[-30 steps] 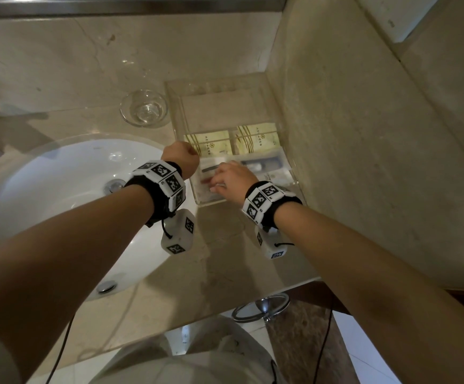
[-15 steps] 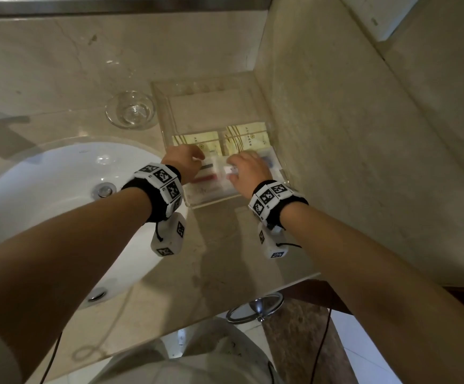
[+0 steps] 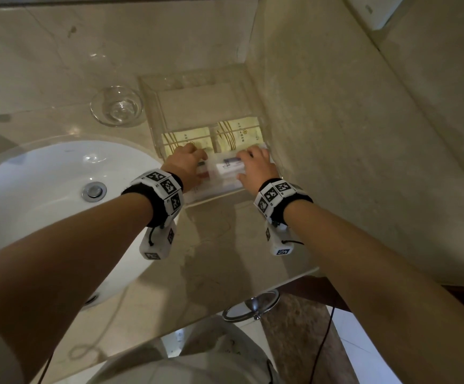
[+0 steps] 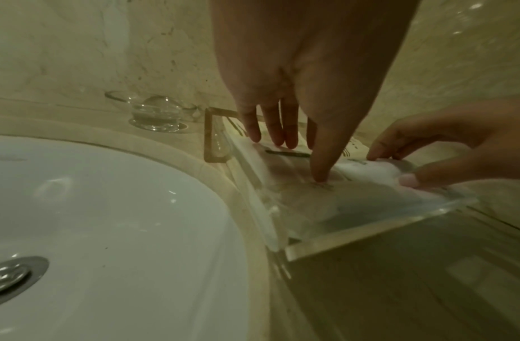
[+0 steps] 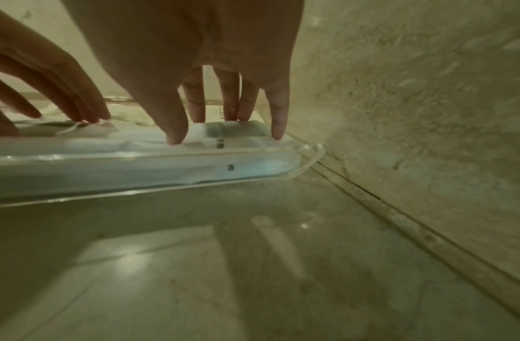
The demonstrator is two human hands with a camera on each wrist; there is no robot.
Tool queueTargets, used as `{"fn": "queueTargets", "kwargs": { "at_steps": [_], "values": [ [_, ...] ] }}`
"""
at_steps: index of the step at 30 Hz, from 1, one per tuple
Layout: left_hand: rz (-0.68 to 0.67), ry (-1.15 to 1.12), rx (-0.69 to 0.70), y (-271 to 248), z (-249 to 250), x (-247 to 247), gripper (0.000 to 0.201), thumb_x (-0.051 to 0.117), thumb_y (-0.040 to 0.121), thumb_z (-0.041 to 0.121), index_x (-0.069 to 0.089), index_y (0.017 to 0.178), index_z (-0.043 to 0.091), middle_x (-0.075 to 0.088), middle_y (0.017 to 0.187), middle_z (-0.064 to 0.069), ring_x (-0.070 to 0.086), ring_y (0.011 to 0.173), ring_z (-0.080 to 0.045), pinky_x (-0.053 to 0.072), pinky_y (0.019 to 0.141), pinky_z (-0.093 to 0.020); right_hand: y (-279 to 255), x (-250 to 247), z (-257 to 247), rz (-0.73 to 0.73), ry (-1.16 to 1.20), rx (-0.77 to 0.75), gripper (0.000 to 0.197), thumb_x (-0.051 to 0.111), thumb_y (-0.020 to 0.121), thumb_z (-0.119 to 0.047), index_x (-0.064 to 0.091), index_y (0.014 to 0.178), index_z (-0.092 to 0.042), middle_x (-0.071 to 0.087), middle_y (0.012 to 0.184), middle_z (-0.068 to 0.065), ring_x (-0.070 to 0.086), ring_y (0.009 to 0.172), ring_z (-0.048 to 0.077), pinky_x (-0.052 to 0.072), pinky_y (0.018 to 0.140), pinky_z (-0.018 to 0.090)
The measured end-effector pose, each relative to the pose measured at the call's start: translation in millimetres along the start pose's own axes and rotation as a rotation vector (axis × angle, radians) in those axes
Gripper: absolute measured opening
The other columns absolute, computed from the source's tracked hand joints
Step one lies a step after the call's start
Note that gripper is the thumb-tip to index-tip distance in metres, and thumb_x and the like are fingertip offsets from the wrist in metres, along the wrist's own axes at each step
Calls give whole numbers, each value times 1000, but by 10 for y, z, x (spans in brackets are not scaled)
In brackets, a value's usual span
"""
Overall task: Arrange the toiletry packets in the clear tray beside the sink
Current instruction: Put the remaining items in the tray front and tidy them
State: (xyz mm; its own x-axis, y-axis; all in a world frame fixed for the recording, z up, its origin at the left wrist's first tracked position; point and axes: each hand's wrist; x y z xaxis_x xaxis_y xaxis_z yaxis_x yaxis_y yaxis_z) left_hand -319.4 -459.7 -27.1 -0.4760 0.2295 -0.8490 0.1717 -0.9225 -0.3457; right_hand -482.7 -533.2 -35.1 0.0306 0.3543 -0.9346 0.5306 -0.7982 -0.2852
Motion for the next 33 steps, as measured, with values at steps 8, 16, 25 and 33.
{"fn": "queueTargets", "kwargs": {
  "at_steps": [8, 16, 25, 33],
  "values": [
    [38, 70, 22, -11, -89, -4, 60, 65, 82, 34, 44, 134, 13, 37, 140, -13, 34, 130, -32, 32, 109, -41, 17, -43, 33, 7, -2, 7, 45, 52, 88, -10, 44, 132, -15, 38, 140, 8, 29, 133, 27, 40, 103, 44],
    [23, 34, -5, -93, -73, -86, 49, 63, 83, 40, 51, 120, 11, 44, 127, -14, 44, 118, -30, 38, 100, -36, -87, -119, -116, -84, -36, -134, 16, 61, 87, -21, 47, 93, -13, 54, 106, 7, 51, 97, 22, 43, 85, 31],
    [-228, 88, -31, -200, -116, -182, 17, 66, 81, 20, 69, 96, 12, 68, 105, -10, 60, 99, -25, 41, 74, -25, -118, -137, 16, -144, -76, -57, 13, 53, 92, -17, 45, 84, -14, 63, 108, 14, 60, 99, 29, 49, 80, 33],
    [-262, 104, 31, -217, -29, -110, 20, 63, 83, 17, 70, 101, 11, 70, 107, -9, 61, 103, -25, 42, 80, -23, -108, -153, 35, -139, -88, -48, 22, 49, 93, -10, 44, 72, -15, 67, 106, 15, 63, 98, 30, 54, 83, 38]
  ]
}}
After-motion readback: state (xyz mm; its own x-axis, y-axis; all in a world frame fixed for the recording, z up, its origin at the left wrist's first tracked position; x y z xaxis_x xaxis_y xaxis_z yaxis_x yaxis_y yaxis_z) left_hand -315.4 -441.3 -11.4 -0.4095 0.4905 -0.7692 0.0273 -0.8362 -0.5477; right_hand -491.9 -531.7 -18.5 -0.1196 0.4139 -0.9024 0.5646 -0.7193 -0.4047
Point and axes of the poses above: each hand's wrist, its own y-axis towards the middle knuckle, its own x-axis out of the palm, z = x × y
